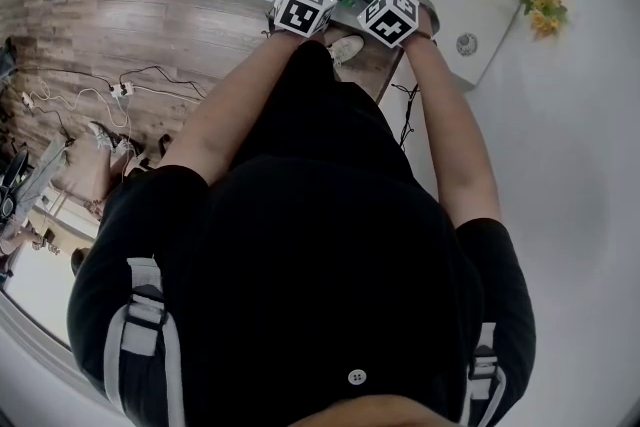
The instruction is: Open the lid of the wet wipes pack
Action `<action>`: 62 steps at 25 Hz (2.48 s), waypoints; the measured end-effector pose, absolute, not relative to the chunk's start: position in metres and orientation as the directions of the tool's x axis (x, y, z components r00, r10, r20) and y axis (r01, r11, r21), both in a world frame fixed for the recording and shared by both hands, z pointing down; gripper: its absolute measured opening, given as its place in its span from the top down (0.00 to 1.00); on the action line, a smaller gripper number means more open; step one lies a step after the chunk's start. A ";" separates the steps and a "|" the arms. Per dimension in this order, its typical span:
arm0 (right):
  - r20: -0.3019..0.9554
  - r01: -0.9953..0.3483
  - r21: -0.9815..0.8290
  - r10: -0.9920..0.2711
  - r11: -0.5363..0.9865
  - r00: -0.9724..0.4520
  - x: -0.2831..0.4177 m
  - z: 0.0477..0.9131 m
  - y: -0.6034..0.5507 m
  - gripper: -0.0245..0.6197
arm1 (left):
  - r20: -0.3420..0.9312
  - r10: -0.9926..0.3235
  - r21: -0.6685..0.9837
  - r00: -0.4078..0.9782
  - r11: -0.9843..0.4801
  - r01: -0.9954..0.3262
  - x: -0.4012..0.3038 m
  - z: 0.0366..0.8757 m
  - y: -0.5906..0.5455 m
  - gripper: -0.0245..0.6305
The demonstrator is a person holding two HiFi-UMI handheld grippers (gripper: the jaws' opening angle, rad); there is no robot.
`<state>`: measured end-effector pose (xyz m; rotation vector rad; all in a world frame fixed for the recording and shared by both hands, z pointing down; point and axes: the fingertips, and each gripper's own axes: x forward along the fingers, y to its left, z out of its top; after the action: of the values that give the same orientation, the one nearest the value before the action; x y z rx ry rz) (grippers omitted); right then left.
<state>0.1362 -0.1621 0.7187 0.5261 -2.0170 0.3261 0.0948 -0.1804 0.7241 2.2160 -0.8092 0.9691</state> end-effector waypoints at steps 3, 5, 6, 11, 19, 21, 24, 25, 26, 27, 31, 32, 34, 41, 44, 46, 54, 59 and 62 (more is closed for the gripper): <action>0.879 -0.489 -0.018 -0.220 0.872 -0.424 0.137 0.719 -0.161 0.59 | 0.783 -0.295 0.256 0.547 -0.649 -0.716 0.096 0.726 -0.181 0.95; 0.878 -0.483 -0.024 -0.213 0.875 -0.430 0.136 0.717 -0.161 0.61 | 0.780 -0.300 0.247 0.549 -0.658 -0.711 0.097 0.727 -0.182 0.95; 0.877 -0.480 -0.027 -0.210 0.877 -0.433 0.136 0.716 -0.161 0.63 | 0.779 -0.301 0.243 0.550 -0.664 -0.707 0.098 0.726 -0.183 0.95; 0.875 -0.469 -0.035 -0.199 0.883 -0.441 0.133 0.710 -0.159 0.68 | 0.788 -0.288 0.249 0.544 -0.659 -0.710 0.097 0.727 -0.181 0.95; 0.875 -0.455 -0.022 -0.204 0.890 -0.440 0.131 0.707 -0.156 0.73 | 0.795 -0.279 0.253 0.540 -0.655 -0.712 0.096 0.730 -0.181 0.95; 0.875 -0.453 -0.018 -0.206 0.891 -0.439 0.132 0.707 -0.156 0.73 | 0.796 -0.276 0.257 0.539 -0.652 -0.714 0.097 0.731 -0.181 0.95; 0.876 -0.452 -0.011 -0.209 0.892 -0.435 0.132 0.705 -0.157 0.74 | 0.796 -0.275 0.254 0.539 -0.657 -0.710 0.097 0.730 -0.182 0.95; 0.876 -0.451 -0.008 -0.211 0.893 -0.434 0.132 0.704 -0.157 0.74 | 0.796 -0.276 0.252 0.539 -0.659 -0.709 0.096 0.730 -0.182 0.95; 0.876 -0.450 -0.005 -0.213 0.893 -0.433 0.132 0.704 -0.157 0.74 | 0.797 -0.274 0.252 0.538 -0.659 -0.709 0.096 0.730 -0.182 0.95; 0.876 -0.450 -0.003 -0.215 0.893 -0.432 0.133 0.703 -0.156 0.74 | 0.797 -0.273 0.252 0.538 -0.659 -0.708 0.096 0.730 -0.181 0.95; 0.871 -0.462 -0.009 -0.219 0.887 -0.439 0.134 0.700 -0.158 0.75 | 0.801 -0.260 0.259 0.538 -0.660 -0.705 0.097 0.729 -0.180 0.95; 0.871 -0.463 -0.010 -0.220 0.886 -0.440 0.133 0.699 -0.159 0.75 | 0.802 -0.257 0.263 0.539 -0.658 -0.706 0.097 0.728 -0.179 0.95; 0.864 -0.470 -0.003 -0.234 0.882 -0.445 0.133 0.694 -0.162 0.77 | 0.803 -0.254 0.266 0.539 -0.658 -0.705 0.096 0.727 -0.179 0.95; 0.842 -0.519 0.050 -0.315 0.854 -0.438 0.146 0.671 -0.185 0.78 | 0.800 -0.248 0.277 0.547 -0.656 -0.702 0.096 0.726 -0.178 0.95; 0.833 -0.545 0.069 -0.349 0.835 -0.430 0.153 0.665 -0.198 0.78 | 0.796 -0.250 0.279 0.552 -0.658 -0.699 0.097 0.727 -0.179 0.95; 0.830 -0.558 0.078 -0.364 0.826 -0.422 0.157 0.663 -0.206 0.78 | 0.795 -0.245 0.284 0.555 -0.658 -0.697 0.098 0.727 -0.179 0.95; 0.830 -0.591 0.120 -0.407 0.797 -0.381 0.169 0.666 -0.225 0.78 | 0.790 -0.240 0.287 0.564 -0.668 -0.687 0.095 0.728 -0.179 0.95; 0.836 -0.605 0.128 -0.414 0.786 -0.359 0.171 0.674 -0.234 0.78 | 0.787 -0.235 0.295 0.570 -0.667 -0.684 0.093 0.724 -0.181 0.95; 0.839 -0.615 0.131 -0.417 0.777 -0.349 0.173 0.678 -0.238 0.78 | 0.782 -0.227 0.303 0.581 -0.676 -0.672 0.093 0.724 -0.182 0.95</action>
<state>0.1730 -0.2375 0.6780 0.7750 -1.9922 0.2554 0.0935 -0.1820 0.7238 2.2221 -0.7124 0.9843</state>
